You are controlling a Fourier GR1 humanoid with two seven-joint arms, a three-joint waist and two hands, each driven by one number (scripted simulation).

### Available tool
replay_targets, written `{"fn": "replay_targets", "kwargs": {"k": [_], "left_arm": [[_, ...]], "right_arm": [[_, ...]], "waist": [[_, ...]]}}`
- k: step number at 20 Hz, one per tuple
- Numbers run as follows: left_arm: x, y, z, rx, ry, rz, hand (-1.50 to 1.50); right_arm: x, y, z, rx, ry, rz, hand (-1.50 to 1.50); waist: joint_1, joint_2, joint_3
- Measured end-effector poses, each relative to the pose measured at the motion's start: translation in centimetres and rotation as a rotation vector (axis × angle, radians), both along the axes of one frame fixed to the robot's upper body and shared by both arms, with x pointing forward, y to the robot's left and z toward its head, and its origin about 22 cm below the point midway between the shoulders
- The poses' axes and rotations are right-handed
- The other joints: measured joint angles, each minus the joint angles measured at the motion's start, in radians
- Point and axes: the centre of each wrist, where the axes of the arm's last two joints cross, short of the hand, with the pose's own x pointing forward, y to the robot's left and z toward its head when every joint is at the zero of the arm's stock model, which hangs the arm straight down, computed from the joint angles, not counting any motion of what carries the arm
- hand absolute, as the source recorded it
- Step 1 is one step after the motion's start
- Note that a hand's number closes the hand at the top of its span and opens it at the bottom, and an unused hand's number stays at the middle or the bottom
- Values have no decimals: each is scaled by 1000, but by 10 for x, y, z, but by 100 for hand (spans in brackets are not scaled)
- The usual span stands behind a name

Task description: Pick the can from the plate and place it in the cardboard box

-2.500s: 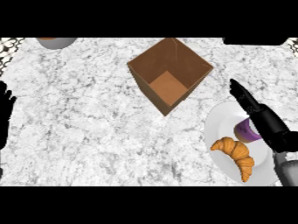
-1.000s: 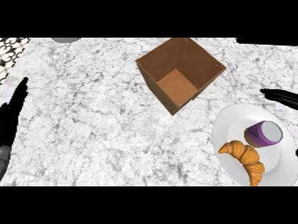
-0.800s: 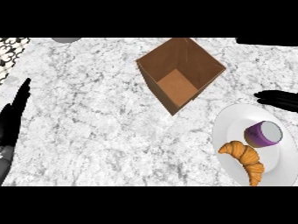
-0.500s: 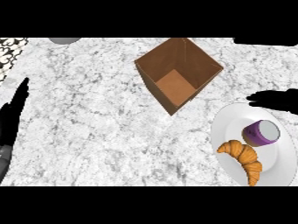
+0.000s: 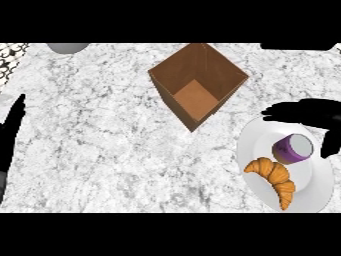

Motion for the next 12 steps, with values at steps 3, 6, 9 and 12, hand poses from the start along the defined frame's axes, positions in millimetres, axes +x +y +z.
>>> {"fn": "replay_targets", "kwargs": {"k": [3,6,9,12], "left_arm": [[-1,-2,-3,5,-4,5,0],[-2,5,-3,3,-4,11,0],[-6,0,-7,-4,0,18,0],[-4,4,-3,-4,2,21,0]], "right_arm": [[5,0,-1,-13,-2,-2,-150],[6,0,-4,-15,3,4,-150],[2,6,-12,2,12,27,-150],[-1,5,-13,12,19,41,-150]], "waist": [[-4,-1,0],[-8,-1,0],[-15,-4,-1],[-17,-4,-1]]}}
